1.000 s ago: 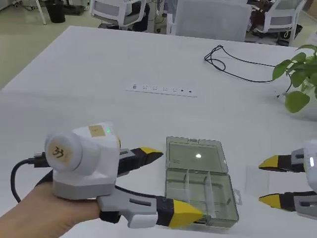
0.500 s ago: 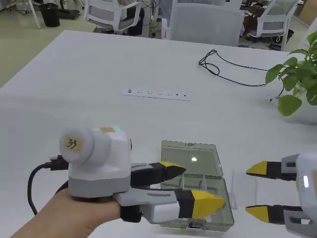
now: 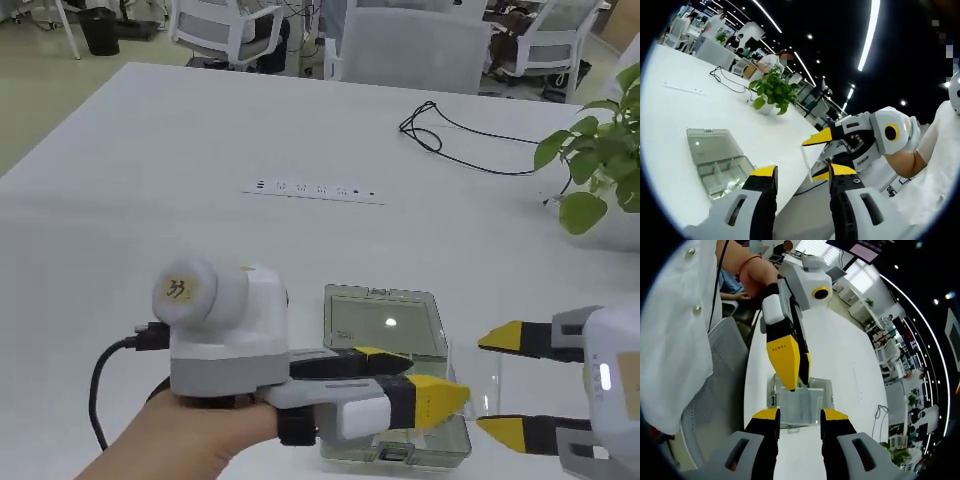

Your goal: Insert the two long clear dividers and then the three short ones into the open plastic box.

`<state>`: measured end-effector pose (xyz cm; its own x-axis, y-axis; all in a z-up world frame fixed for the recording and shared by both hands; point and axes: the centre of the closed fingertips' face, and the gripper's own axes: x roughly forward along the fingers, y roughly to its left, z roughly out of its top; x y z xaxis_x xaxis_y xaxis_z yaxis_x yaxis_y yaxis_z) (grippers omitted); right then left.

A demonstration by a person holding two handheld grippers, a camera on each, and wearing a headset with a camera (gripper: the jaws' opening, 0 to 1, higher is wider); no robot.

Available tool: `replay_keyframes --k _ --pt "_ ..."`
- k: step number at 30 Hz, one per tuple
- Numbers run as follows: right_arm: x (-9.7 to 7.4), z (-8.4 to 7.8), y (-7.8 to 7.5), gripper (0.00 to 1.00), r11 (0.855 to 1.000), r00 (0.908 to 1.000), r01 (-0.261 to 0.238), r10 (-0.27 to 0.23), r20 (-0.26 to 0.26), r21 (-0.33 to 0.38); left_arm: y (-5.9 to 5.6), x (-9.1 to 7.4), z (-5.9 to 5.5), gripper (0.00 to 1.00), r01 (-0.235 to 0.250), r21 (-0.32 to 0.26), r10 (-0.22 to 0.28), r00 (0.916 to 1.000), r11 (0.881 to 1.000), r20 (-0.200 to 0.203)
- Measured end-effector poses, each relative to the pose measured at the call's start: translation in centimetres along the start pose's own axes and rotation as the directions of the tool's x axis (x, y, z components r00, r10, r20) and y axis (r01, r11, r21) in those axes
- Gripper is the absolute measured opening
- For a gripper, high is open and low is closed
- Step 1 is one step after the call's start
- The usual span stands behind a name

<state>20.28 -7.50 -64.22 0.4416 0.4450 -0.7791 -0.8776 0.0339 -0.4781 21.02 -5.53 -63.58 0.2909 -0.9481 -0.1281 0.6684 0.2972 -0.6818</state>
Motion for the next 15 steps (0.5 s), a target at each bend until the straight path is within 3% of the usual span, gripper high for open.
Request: replay_keyframes --k 6,15 --pt "-0.2 0.8 -0.1 0.33 1.000 0.9999 0.004 -0.004 0.013 -0.010 -0.4 0.3 -0.2 0.25 0.031 -0.061 -0.032 0.9995 0.998 -0.002" --pt "-0.3 1.5 -0.1 0.33 1.000 0.9998 0.003 -0.003 0.018 -0.031 -0.8 0.6 -0.1 0.13 0.058 -0.088 -0.058 0.9983 0.994 0.002"
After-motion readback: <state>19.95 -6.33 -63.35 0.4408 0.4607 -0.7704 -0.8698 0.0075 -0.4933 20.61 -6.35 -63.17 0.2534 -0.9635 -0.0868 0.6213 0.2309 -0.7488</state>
